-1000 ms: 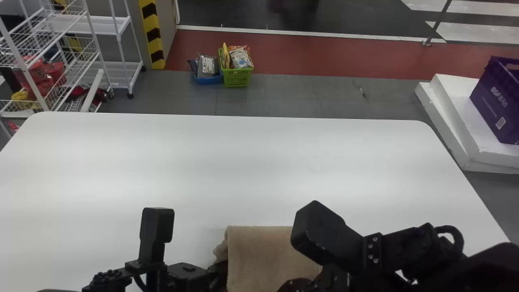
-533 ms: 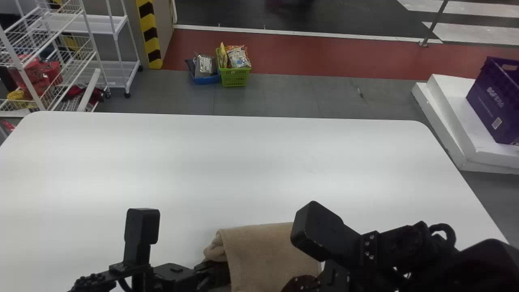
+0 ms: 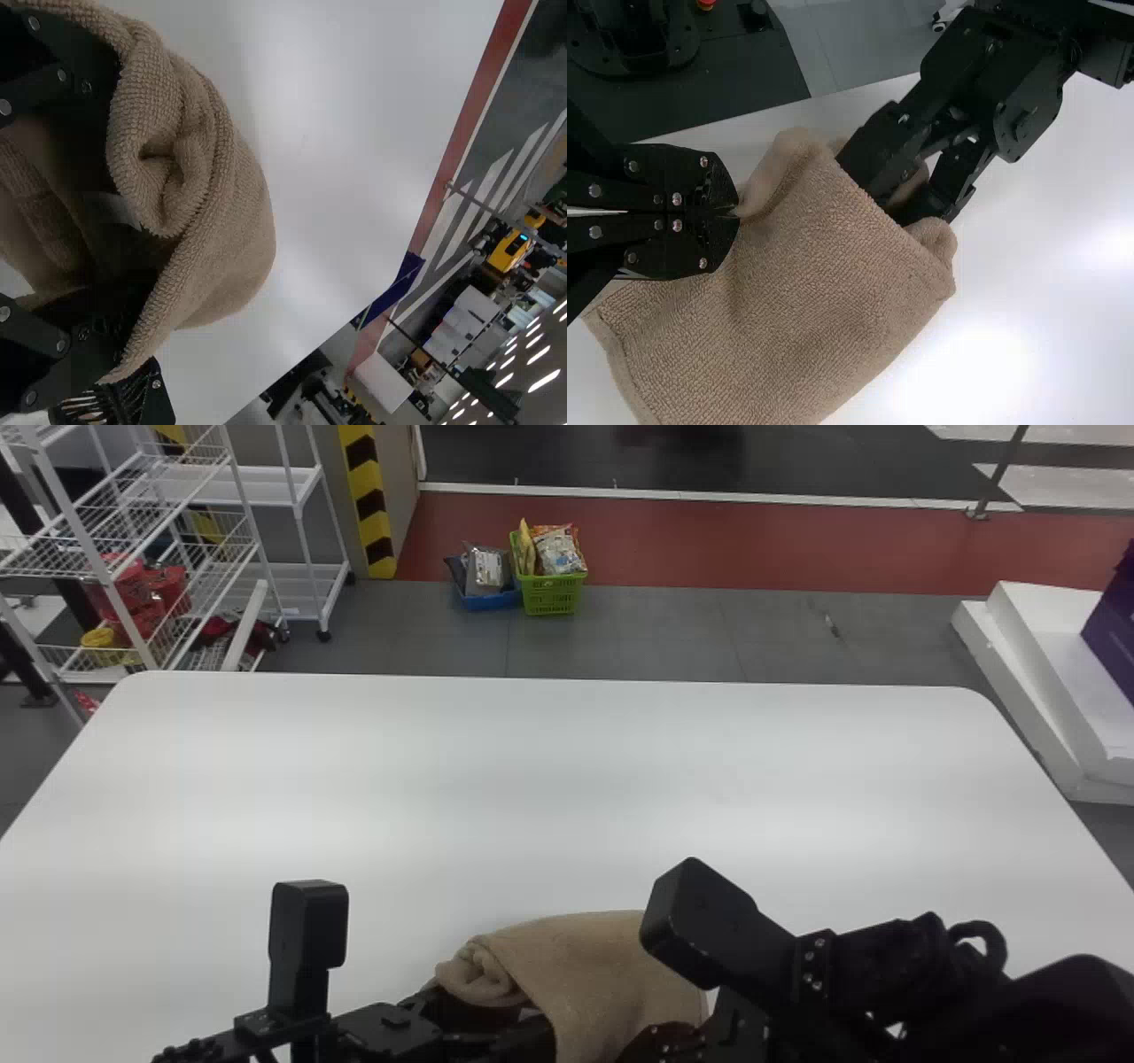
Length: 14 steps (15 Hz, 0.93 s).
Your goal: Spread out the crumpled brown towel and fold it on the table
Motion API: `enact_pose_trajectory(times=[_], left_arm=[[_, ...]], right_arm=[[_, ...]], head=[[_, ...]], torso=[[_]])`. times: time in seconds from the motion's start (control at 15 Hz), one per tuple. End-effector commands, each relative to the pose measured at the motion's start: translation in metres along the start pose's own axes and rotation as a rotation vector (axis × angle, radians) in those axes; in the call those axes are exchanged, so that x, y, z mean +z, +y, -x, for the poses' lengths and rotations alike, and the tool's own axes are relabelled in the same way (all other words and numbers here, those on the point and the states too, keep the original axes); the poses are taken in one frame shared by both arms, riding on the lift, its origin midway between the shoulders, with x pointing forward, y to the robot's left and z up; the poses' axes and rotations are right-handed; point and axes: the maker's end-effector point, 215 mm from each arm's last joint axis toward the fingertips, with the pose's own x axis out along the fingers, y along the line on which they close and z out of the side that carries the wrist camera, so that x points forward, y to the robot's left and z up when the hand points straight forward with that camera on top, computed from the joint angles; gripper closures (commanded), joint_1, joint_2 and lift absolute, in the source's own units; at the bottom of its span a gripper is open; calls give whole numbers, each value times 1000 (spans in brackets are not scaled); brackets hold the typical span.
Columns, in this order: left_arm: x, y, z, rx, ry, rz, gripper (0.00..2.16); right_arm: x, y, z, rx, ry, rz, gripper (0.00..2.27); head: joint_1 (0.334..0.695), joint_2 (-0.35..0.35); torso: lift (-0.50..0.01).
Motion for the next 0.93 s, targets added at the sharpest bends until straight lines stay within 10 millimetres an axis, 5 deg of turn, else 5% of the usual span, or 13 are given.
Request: enact_pose_trajectory(times=[0.0, 0.4, 0.87], left_arm=[[1, 1, 3, 8, 6, 3, 56], [-8, 9, -2, 22, 28, 12, 60], [12, 66, 13, 169, -27, -20, 63]], right_arm=[[17, -2, 6, -9, -39, 1, 1224], [52, -10, 19, -31, -118, -5, 1224], [81, -47, 46, -86, -211, -56, 1224]], head=[[695, -7], [695, 44], [695, 88]], torso=[[-127], [-127], [-127]])
